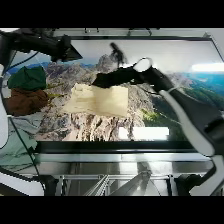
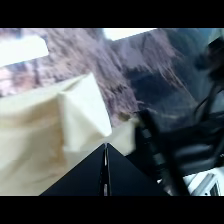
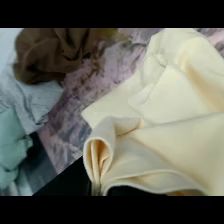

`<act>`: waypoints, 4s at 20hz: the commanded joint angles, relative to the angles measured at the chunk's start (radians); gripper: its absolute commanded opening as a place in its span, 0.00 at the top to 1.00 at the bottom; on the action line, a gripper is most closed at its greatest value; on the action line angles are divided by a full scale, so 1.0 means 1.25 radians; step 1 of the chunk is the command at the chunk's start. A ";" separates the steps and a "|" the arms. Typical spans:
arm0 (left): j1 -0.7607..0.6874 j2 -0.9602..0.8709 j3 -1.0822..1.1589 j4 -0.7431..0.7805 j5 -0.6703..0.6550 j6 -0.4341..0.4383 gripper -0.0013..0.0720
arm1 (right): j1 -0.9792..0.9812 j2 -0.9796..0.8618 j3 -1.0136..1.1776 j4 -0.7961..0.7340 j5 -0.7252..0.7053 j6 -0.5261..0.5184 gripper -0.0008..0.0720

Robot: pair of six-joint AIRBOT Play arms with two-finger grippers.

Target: Fold the shirts.

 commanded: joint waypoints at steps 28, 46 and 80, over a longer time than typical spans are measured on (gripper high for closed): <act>0.063 0.025 -0.101 -0.006 -0.161 0.111 0.96 | -0.250 -0.055 -0.232 -0.036 0.083 0.122 0.02; 0.061 0.026 -0.101 -0.007 -0.170 0.107 0.96 | -0.495 0.103 -0.198 0.013 0.103 0.145 0.97; 0.004 0.026 -0.040 -0.008 -0.179 0.100 0.97 | -1.536 0.502 -0.525 -0.320 0.499 0.239 0.96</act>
